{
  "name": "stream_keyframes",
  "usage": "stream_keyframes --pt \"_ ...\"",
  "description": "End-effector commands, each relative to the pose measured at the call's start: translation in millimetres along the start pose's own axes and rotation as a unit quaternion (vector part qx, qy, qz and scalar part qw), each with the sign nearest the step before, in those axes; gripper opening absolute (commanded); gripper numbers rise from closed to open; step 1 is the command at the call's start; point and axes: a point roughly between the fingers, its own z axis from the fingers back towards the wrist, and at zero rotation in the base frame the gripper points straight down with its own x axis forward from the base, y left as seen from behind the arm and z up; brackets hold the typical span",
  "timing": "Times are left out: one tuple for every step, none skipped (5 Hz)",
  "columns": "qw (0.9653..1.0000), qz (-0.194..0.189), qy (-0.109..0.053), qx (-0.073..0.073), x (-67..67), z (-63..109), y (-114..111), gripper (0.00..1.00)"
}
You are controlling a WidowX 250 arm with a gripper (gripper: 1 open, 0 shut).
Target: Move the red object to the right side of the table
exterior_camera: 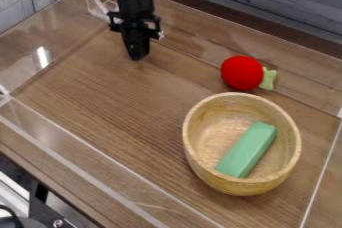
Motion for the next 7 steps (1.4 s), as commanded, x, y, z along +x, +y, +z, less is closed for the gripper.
stream_keyframes --pt "0.9980 -0.031 -0.051 0.022 8.6 48.8 -25.3 0.00" --pt "0.9957 -0.075 -0.050 0.021 10.9 54.2 -59.0 0.00" --pt "0.9924 -0.115 -0.041 0.016 13.6 45.7 -96.7 0.00" --pt "0.9882 -0.149 -0.030 0.013 12.6 35.5 -122.1 0.00" --pt "0.9857 -0.166 -0.026 0.012 17.9 28.4 -134.9 0.00" --pt "0.9840 -0.176 -0.024 0.012 23.4 22.8 -143.1 0.00" --pt "0.9826 -0.184 -0.022 0.012 29.3 16.6 -149.6 0.00"
